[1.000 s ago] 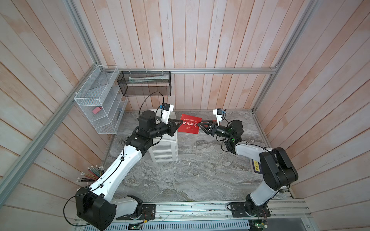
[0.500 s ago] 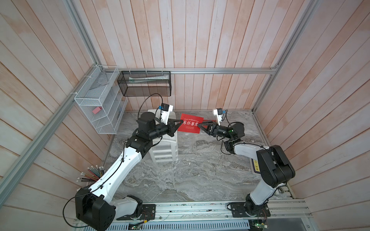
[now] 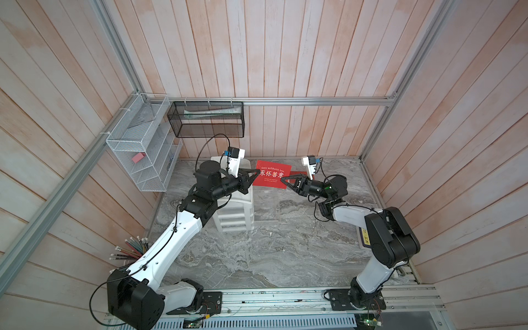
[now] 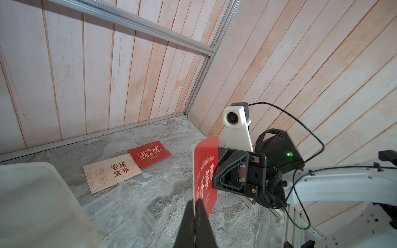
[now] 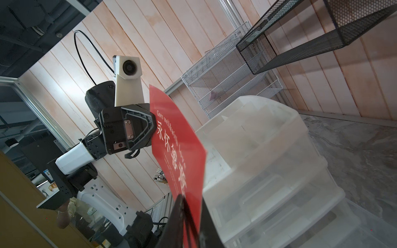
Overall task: Take the postcards out of the drawer
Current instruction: Place the postcard at the center of the board.
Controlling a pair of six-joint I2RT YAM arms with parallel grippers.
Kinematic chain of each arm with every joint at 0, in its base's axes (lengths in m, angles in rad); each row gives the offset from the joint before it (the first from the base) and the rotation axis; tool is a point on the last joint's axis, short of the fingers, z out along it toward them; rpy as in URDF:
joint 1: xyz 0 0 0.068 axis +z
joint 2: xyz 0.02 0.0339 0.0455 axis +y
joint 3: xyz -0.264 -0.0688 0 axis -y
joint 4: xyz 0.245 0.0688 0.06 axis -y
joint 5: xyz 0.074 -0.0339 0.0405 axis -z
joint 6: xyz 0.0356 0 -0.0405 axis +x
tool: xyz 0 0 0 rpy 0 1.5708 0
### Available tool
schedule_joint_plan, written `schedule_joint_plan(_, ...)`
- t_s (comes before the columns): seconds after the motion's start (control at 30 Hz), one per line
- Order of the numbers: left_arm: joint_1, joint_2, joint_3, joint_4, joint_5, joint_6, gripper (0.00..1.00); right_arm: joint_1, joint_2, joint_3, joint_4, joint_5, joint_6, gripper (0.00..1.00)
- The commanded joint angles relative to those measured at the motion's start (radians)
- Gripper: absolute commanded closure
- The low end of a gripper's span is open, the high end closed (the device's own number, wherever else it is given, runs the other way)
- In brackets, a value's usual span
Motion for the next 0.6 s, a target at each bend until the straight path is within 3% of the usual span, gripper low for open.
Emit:
schedule_joint_plan(0.0, 0.005, -0.01, -0.017, 0.024, -0.016, -0.006, 1.0, 0.006, -0.015, -0.001, -0.007, 0.028, -0.013, 0.91)
schedule_joint_plan(0.17, 0.006, -0.008, -0.016, 0.023, -0.02, -0.005, 1.0, 0.003, -0.052, 0.001, -0.114, 0.043, -0.058, 0.96)
schedule_joint_plan(0.37, 0.006, -0.014, -0.021, 0.014, -0.061, -0.002, 0.68, -0.019, -0.09, 0.005, -0.204, 0.045, -0.088, 0.99)
schedule_joint_plan(0.47, 0.007, -0.016, -0.022, 0.01, -0.083, -0.003, 0.58, -0.031, -0.094, 0.013, -0.233, 0.028, -0.102, 1.0)
schedule_joint_plan(0.57, 0.007, -0.024, -0.02, -0.01, -0.119, 0.005, 0.56, -0.061, -0.108, 0.012, -0.279, 0.014, -0.122, 1.0)
